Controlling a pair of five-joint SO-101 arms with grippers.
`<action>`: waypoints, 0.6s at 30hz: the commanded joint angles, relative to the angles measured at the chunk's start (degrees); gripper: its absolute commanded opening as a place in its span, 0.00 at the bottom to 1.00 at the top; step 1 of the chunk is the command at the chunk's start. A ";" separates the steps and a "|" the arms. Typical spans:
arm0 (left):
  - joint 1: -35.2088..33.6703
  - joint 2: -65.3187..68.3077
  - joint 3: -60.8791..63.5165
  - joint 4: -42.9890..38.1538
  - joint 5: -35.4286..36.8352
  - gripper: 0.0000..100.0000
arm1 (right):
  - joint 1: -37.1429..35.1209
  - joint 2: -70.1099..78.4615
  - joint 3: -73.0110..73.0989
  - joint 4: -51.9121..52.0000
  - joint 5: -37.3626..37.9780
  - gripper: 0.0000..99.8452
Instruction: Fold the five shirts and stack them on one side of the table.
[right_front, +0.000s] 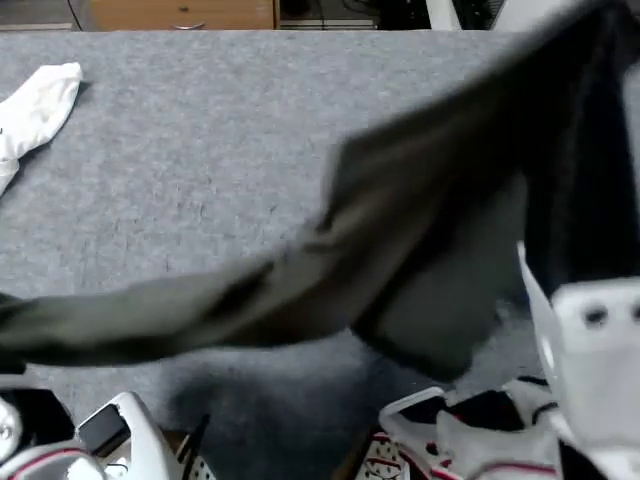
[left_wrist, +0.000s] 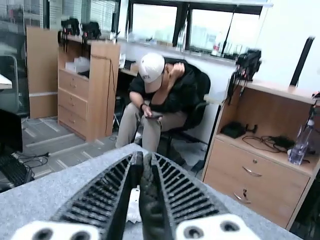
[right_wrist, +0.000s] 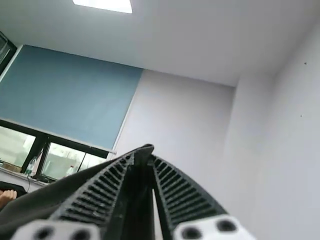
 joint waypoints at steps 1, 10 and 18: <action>-0.26 -0.31 -0.62 0.09 0.62 0.02 | -0.57 -0.13 0.75 4.22 0.44 0.00; -0.09 0.04 22.77 -10.46 6.33 0.02 | 0.92 8.40 14.55 6.77 0.09 0.00; 8.88 2.68 66.73 -55.74 11.69 0.02 | 5.23 24.31 30.11 -11.52 -2.64 0.00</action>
